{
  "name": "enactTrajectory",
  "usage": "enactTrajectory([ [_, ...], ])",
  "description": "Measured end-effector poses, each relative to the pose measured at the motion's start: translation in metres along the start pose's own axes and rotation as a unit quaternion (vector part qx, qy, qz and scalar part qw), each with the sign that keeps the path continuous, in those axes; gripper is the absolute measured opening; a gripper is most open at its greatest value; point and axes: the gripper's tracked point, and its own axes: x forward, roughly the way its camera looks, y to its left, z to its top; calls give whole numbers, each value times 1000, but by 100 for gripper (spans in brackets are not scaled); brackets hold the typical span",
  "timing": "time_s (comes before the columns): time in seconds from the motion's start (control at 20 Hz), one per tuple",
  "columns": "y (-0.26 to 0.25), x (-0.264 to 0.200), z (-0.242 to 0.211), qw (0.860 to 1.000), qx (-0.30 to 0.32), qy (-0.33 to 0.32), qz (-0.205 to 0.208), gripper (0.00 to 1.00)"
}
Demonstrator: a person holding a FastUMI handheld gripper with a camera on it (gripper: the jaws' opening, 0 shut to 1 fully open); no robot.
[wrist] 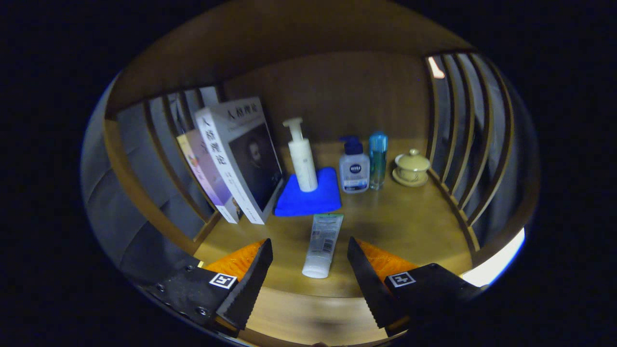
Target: Pull open the drawer, take out the items inside it, and place them on the countertop above the cabinet.
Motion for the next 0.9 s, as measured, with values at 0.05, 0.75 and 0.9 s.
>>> enactTrajectory([
  [0.05, 0, -12, 2, 1000, -8, -23, -3, 98],
  [0.75, 15, -145, -46, 966, -67, -243, -65, 98],
  [0.9, 13, -167, -72, 960, -58, -260, -85, 98],
])
